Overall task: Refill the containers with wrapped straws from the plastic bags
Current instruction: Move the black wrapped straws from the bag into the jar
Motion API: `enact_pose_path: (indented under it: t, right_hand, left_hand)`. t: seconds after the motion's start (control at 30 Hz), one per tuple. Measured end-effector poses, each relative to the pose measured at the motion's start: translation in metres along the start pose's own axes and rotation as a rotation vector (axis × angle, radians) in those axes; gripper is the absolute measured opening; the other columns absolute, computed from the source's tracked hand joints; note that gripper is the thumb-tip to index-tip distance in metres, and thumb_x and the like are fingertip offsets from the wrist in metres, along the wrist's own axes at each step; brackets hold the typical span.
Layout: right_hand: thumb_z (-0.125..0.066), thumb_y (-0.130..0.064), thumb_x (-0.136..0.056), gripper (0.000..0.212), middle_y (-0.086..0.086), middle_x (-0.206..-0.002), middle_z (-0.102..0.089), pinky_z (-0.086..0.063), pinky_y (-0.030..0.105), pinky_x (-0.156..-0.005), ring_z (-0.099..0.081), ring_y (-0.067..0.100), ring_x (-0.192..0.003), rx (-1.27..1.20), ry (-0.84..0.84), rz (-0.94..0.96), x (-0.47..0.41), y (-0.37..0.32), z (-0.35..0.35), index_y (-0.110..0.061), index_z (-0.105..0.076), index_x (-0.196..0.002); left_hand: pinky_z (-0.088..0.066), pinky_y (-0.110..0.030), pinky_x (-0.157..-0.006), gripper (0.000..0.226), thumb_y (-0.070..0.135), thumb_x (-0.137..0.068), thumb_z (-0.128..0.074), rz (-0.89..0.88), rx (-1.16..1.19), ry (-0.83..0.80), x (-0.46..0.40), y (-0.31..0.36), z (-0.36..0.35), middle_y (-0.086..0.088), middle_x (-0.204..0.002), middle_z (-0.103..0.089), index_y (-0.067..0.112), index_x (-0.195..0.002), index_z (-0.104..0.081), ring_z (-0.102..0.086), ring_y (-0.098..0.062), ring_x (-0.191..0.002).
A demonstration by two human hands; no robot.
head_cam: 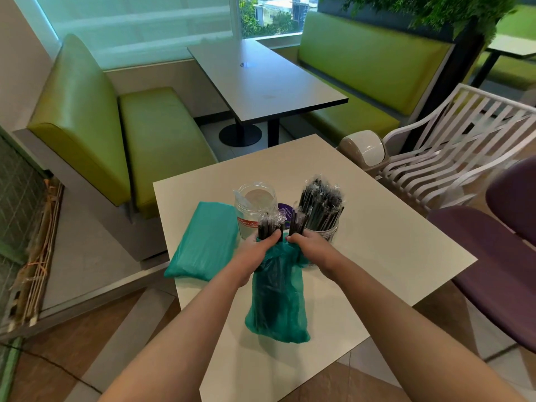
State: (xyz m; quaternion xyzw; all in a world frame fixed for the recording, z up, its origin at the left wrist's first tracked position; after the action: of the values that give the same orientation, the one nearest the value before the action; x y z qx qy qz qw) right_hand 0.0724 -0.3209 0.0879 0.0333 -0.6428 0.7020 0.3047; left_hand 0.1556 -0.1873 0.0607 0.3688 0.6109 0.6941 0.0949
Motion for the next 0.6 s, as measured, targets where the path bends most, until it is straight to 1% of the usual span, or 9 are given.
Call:
enact_pose_path:
  t: [0.1,0.17,0.23,0.3,0.33,0.4,0.47,0.53,0.6]
  right_hand:
    - [-0.057,-0.021,-0.097,0.018,-0.004,-0.100,-0.068,-0.049,0.017,-0.070,-0.063,0.006,-0.087,-0.033,-0.074,0.059,0.004,-0.001,0.001,-0.018,-0.060,-0.115]
    - [-0.058,-0.021,-0.096,0.025,-0.003,-0.105,-0.068,-0.049,0.015,-0.073,-0.063,0.004,-0.091,-0.019,-0.092,0.079,0.005,-0.002,0.002,-0.016,-0.061,-0.121]
    - [-0.058,-0.021,-0.096,0.026,0.000,-0.108,-0.069,-0.050,0.017,-0.074,-0.064,0.006,-0.092,-0.011,-0.095,0.076,0.005,-0.005,0.003,-0.015,-0.062,-0.121]
    - [-0.059,-0.020,-0.096,0.025,0.004,-0.111,-0.070,-0.052,0.023,-0.081,-0.066,0.014,-0.096,-0.021,-0.088,0.065,0.004,-0.007,0.004,-0.014,-0.064,-0.120]
    - [-0.059,-0.020,-0.096,0.024,0.006,-0.111,-0.070,-0.052,0.026,-0.085,-0.066,0.016,-0.098,-0.023,-0.086,0.058,0.003,-0.007,0.004,-0.014,-0.065,-0.118]
    - [-0.058,-0.017,-0.096,0.019,0.005,-0.108,-0.071,-0.051,0.027,-0.086,-0.066,0.017,-0.097,-0.028,-0.096,0.053,0.005,-0.008,0.007,-0.015,-0.066,-0.113]
    - [-0.057,-0.016,-0.096,0.018,0.004,-0.105,-0.071,-0.051,0.026,-0.082,-0.065,0.016,-0.094,-0.037,-0.109,0.048,0.006,-0.009,0.010,-0.015,-0.066,-0.112]
    - [-0.056,-0.020,-0.097,0.018,0.001,-0.099,-0.070,-0.049,0.020,-0.068,-0.064,0.011,-0.084,-0.007,-0.095,0.041,0.010,-0.013,0.013,-0.014,-0.065,-0.113]
    - [-0.053,-0.025,-0.099,0.017,-0.004,-0.088,-0.068,-0.044,0.015,-0.056,-0.059,0.006,-0.071,0.089,-0.055,0.056,0.012,-0.023,0.018,-0.014,-0.062,-0.109]
  left_hand:
    - [-0.049,-0.043,-0.102,0.040,0.048,-0.087,-0.067,-0.011,-0.043,0.059,0.000,0.001,0.000,-0.001,-0.116,-0.069,0.026,-0.119,-0.059,-0.065,-0.020,-0.108]
    - [-0.049,-0.041,-0.100,0.035,0.048,-0.089,-0.064,-0.024,-0.077,0.086,0.001,0.003,-0.001,0.000,-0.116,-0.068,0.028,-0.117,-0.057,-0.064,-0.018,-0.108]
    - [-0.050,-0.035,-0.097,0.030,0.047,-0.092,-0.061,-0.045,-0.115,0.092,0.003,0.006,-0.003,0.002,-0.115,-0.066,0.030,-0.116,-0.055,-0.062,-0.016,-0.108]
    - [-0.049,-0.032,-0.093,0.031,0.049,-0.092,-0.060,-0.056,-0.148,0.086,0.005,0.010,-0.006,0.004,-0.113,-0.065,0.030,-0.116,-0.055,-0.061,-0.014,-0.107]
    - [-0.049,-0.032,-0.093,0.034,0.050,-0.091,-0.060,-0.055,-0.155,0.082,0.006,0.012,-0.007,0.004,-0.112,-0.066,0.029,-0.116,-0.056,-0.062,-0.014,-0.106]
    - [-0.050,-0.035,-0.096,0.040,0.051,-0.088,-0.063,-0.050,-0.163,0.077,0.005,0.014,-0.008,0.002,-0.114,-0.067,0.024,-0.118,-0.058,-0.063,-0.016,-0.106]
    - [-0.050,-0.036,-0.097,0.041,0.050,-0.087,-0.065,-0.052,-0.191,0.077,0.005,0.015,-0.008,0.000,-0.114,-0.068,0.022,-0.117,-0.059,-0.063,-0.017,-0.106]
    - [-0.050,-0.035,-0.095,0.038,0.049,-0.088,-0.064,-0.066,-0.233,0.100,0.004,0.016,-0.010,0.000,-0.114,-0.068,0.022,-0.116,-0.060,-0.063,-0.017,-0.105]
    - [-0.048,-0.032,-0.091,0.040,0.048,-0.091,-0.062,-0.078,-0.292,0.134,0.002,0.017,-0.013,0.000,-0.116,-0.067,0.020,-0.120,-0.061,-0.062,-0.018,-0.107]
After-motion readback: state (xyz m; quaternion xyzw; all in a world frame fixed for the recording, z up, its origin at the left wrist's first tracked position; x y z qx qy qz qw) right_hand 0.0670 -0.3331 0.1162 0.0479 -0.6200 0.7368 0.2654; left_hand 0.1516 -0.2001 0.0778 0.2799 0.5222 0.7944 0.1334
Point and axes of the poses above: each hand's wrist, its own x-axis away from the middle knuckle, its own z-axis out of the back of the hand, y = z × x, the point moved 1 cm from there along -x, towards the middle knuckle
